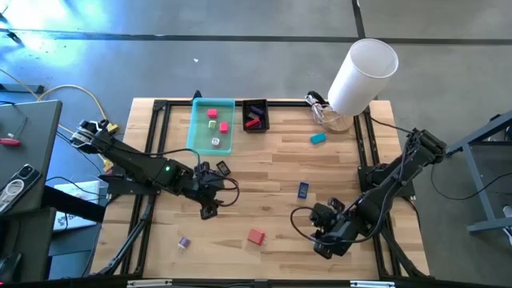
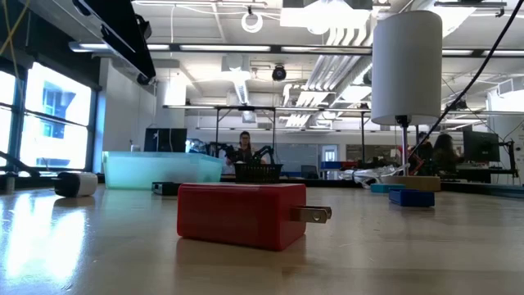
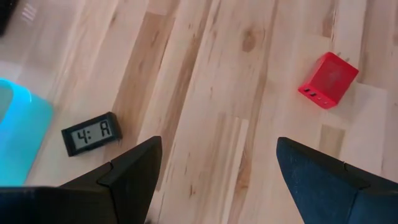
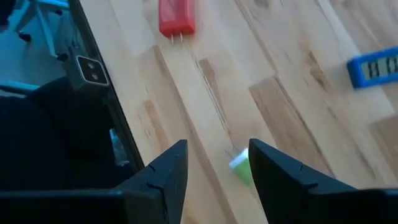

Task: Pick & Place Office items
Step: Put the green charger adapter into the green bin

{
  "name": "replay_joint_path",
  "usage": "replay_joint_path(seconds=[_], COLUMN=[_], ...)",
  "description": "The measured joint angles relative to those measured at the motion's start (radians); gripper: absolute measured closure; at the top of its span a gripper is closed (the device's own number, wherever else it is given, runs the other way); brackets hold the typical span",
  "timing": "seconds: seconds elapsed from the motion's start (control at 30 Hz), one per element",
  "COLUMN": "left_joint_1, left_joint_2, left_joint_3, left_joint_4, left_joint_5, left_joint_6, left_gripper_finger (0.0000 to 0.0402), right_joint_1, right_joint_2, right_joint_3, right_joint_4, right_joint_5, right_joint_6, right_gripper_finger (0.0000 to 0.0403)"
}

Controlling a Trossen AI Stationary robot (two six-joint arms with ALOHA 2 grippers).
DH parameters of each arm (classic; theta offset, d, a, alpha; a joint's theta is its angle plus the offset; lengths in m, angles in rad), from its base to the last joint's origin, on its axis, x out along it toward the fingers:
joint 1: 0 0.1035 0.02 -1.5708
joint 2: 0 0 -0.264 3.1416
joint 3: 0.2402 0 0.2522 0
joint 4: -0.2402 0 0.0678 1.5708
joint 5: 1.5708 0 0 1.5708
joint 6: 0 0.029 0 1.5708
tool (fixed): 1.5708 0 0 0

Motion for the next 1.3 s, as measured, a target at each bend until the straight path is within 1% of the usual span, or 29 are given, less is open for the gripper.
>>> replay_joint_path(seconds=[0.1,0.5,0.63,0.83,0.97,1.07,1.17,1.3], left_joint_1=[0.019,0.101,0.115,0.104,0.089,0.079,0.078,0.078], left_joint_2=[0.000,0.000,0.000,0.000,0.000,0.000,0.000,0.000], left_joint_3=[0.000,0.000,0.000,0.000,0.000,0.000,0.000,0.000], left_joint_4=[0.004,0.005,0.005,0.005,0.005,0.005,0.005,0.004], left_joint_5=[-0.003,-0.003,-0.003,-0.002,-0.002,-0.002,0.001,0.001], left_joint_6=[0.000,0.003,0.003,0.002,0.002,0.002,0.001,-0.002], left_gripper_finger=[0.0093,0.0093,0.0093,0.0093,0.0093,0.0093,0.0093,0.0093], right_joint_1=[0.000,0.000,0.000,0.000,0.007,0.024,0.041,0.046], right_joint_2=[0.000,0.000,0.000,0.000,0.000,0.000,0.000,0.000], right_joint_3=[0.000,0.000,0.000,0.000,0.000,0.000,0.000,0.000], right_joint_4=[0.028,0.037,0.031,0.028,0.034,0.045,0.044,0.044], right_joint_5=[0.028,0.142,0.145,0.144,0.138,0.124,0.120,0.117], right_joint_6=[-0.051,-0.062,-0.058,-0.060,-0.140,-0.168,-0.171,-0.090], right_gripper_finger=[0.0245,0.0240,0.0214,0.0145,0.0111,0.0099,0.0096,0.0100])
